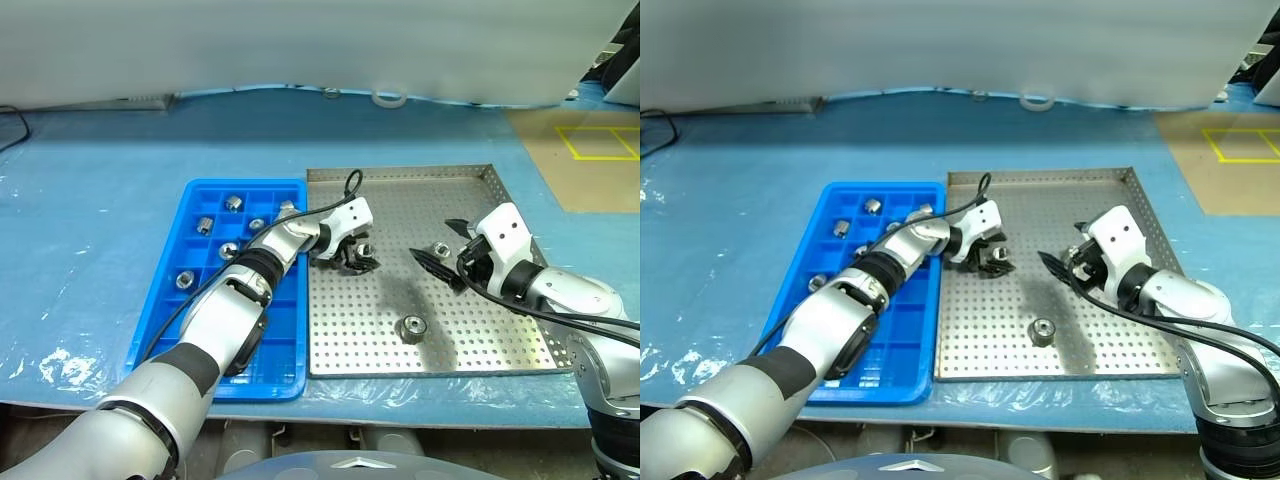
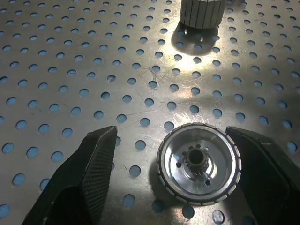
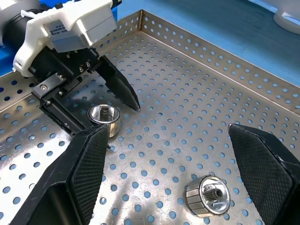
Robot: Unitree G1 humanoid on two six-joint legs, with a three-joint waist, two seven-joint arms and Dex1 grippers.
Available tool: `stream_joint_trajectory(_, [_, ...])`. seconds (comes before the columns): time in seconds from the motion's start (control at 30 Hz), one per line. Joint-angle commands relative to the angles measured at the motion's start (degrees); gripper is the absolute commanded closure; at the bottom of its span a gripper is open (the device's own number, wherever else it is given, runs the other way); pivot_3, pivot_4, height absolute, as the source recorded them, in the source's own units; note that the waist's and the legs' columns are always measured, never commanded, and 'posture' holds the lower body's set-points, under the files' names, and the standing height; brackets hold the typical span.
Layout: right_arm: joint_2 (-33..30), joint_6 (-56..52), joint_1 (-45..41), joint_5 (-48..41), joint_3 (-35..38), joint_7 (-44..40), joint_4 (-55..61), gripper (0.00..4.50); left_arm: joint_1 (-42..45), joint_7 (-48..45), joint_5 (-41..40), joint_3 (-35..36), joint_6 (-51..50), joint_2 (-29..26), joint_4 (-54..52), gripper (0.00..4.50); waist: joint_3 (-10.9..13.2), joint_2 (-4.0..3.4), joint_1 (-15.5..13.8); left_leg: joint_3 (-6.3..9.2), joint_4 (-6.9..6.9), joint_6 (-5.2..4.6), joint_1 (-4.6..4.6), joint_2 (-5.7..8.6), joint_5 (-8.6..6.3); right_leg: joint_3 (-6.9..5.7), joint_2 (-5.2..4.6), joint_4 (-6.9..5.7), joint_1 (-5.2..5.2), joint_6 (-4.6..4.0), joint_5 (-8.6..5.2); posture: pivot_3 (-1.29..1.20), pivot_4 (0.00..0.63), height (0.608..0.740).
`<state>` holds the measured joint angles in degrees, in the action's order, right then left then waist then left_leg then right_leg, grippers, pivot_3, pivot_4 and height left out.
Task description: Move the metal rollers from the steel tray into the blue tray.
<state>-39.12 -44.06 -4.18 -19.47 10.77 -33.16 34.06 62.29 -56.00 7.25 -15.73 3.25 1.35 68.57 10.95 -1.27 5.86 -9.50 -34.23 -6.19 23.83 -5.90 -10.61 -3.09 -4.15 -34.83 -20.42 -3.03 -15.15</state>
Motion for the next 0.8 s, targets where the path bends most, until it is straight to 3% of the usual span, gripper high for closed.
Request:
stream_joint_trajectory(0.03, [-0.17, 0.38, -0.04, -0.72, 0.60, 0.49, 2.64, 0.23, -1.26, 0.57, 1.25, -0.12, -0.37, -0.15, 1.03, 1.87, -0.01, -0.01, 0.07, -0.01, 0.00, -0.02, 0.00, 0.00, -0.01, 0.00, 0.00, 0.02, 0.01, 0.00, 0.00, -0.57, 0.150, 0.740])
stream_joint_trajectory(0.07, [-0.21, 0.43, -0.02, -0.75, 0.53, 0.52, 2.62, 0.23, -1.37, 0.11, 1.69, -0.47, 0.32, -0.26, 0.87, 2.17, -0.01, -0.01, 0.11, -0.01, 0.00, -0.04, 0.00, 0.00, -0.02, 0.00, -0.01, 0.03, 0.02, 0.00, 0.00, -0.57, 0.150, 0.740])
stream_joint_trajectory(0.17, [-0.35, 0.62, -0.12, -0.67, 0.17, 0.65, 2.44, 0.23, -1.94, -2.31, 1.69, -0.42, 2.04, -0.24, 0.26, 2.17, 0.00, -0.01, 0.55, -0.01, 0.00, -0.05, 0.00, 0.01, -0.03, 0.00, -0.02, 0.04, 0.03, 0.00, 0.00, -0.57, 0.150, 0.740])
stream_joint_trajectory(0.27, [-0.38, 0.71, -0.19, -0.75, 0.13, 0.76, 2.31, 0.23, -2.10, -0.25, 2.76, -0.56, 2.75, -0.23, 0.57, 2.79, 0.00, -0.01, 1.00, -0.02, 0.00, -0.05, -0.02, 0.02, -0.04, 0.00, -0.03, 0.07, 0.07, 0.00, 0.00, -0.57, 0.150, 0.740])
stream_joint_trajectory(0.37, [-0.43, 0.73, 0.02, -0.93, 0.27, 0.71, 2.32, 0.23, -1.95, -0.52, 2.55, 0.06, 2.89, -0.41, 0.36, 2.79, 0.00, -0.01, 1.22, -0.02, 0.00, -0.06, -0.04, 0.05, -0.05, 0.00, -0.04, 0.11, 0.11, 0.00, 0.00, -0.57, 0.150, 0.740])
stream_joint_trajectory(0.5, [-0.41, 0.83, -0.05, -1.24, 0.10, 0.65, 2.19, 0.23, -2.01, -6.14, -3.47, 4.80, 5.21, -1.18, -5.30, 2.79, 0.02, 0.01, 1.33, -0.02, 0.00, -0.10, -0.02, 0.07, -0.07, 0.00, -0.06, 0.14, 0.09, 0.00, 0.00, -0.55, 0.150, 0.740])
stream_joint_trajectory(0.67, [-0.33, 1.22, -3.24, -3.27, -0.96, -1.13, 1.99, 0.23, -6.63, -13.89, -11.36, 8.61, 0.77, -6.01, -22.59, 2.79, 0.03, 0.02, 1.47, -0.02, 0.02, -0.13, 0.63, 0.06, -0.06, 0.00, -0.07, -0.04, -0.60, 0.01, 0.02, -0.50, 0.150, 0.740])
stream_joint_trajectory(0.8, [-1.02, 2.05, -6.44, -4.08, -3.00, -3.85, -0.02, 0.23, -13.03, -15.68, -16.99, 10.24, -11.07, -13.09, -42.64, 2.79, 0.03, 0.03, 1.16, -0.03, 0.02, -0.12, 0.78, 0.03, -0.05, -0.02, -0.08, -0.41, -0.89, 0.02, 0.02, -0.43, 0.150, 0.740])
